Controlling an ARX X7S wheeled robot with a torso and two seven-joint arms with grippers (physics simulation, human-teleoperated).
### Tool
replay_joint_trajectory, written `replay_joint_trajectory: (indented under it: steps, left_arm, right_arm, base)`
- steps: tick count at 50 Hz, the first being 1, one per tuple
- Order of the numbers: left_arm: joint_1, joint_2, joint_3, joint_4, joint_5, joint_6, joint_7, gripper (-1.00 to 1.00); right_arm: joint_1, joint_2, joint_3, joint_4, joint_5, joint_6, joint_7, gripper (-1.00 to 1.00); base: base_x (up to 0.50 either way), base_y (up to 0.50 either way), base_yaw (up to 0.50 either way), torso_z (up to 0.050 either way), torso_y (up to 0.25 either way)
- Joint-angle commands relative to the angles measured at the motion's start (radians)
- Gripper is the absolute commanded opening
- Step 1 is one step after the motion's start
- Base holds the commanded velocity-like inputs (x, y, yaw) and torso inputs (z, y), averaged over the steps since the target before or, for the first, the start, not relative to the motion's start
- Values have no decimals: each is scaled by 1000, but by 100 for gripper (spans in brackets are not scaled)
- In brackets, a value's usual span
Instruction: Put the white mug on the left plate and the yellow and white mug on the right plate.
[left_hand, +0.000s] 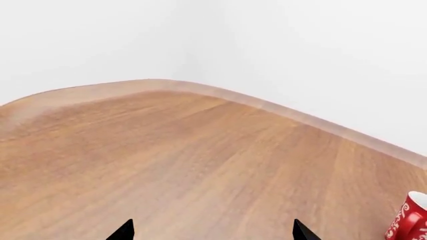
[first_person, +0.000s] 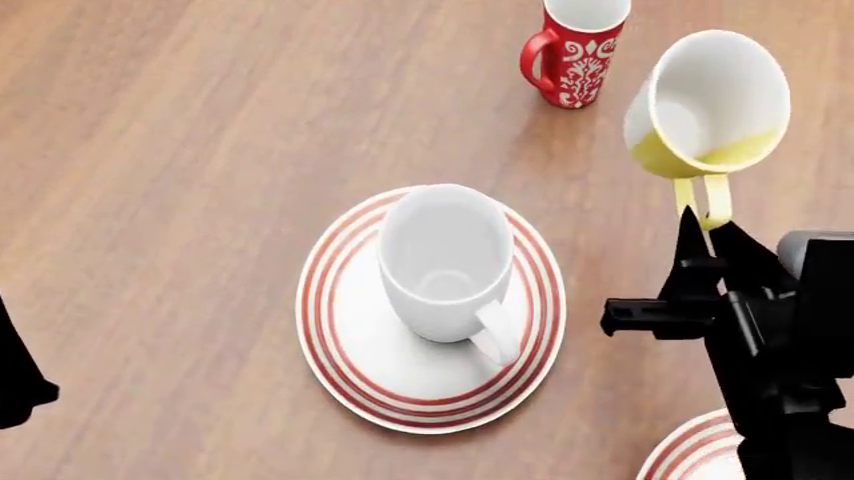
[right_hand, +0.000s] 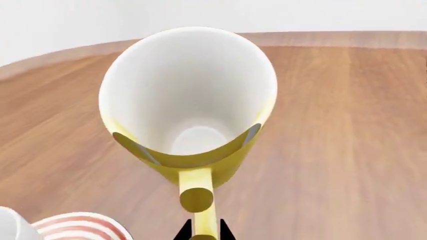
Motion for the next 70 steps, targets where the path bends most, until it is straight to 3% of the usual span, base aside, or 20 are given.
replay_joint_trajectory:
  steps: [1,9,29,45,56,70]
  left_arm:
    - [6,-8,-4,20,-11,-9,-15,100]
    - [11,-16,-15,36,-24,-14,-26,100]
    - [9,-22,-12,47,-32,-22,-44,100]
    - [10,-35,-24,90,-57,-41,-78,100]
    - [6,-42,-28,90,-70,-40,-80,100]
    - [11,-45,-22,85,-62,-35,-81,100]
  right_arm:
    - [-189,7,40,-317,60,138,10,-100]
    - [-282,38,77,-518,81,283,51,-100]
    - [-507,68,244,-839,149,426,77,-100]
    - [-718,81,475,-1031,237,581,41,-100]
    - [-862,127,588,-1061,391,542,122,-100]
    - [-990,184,588,-1053,490,518,226,-100]
  base:
    - [0,0,0,0,0]
    - [0,0,0,0,0]
    - [0,0,0,0,1]
    - [0,0,0,0,0]
    - [0,0,0,0,0]
    - [0,0,0,0,0]
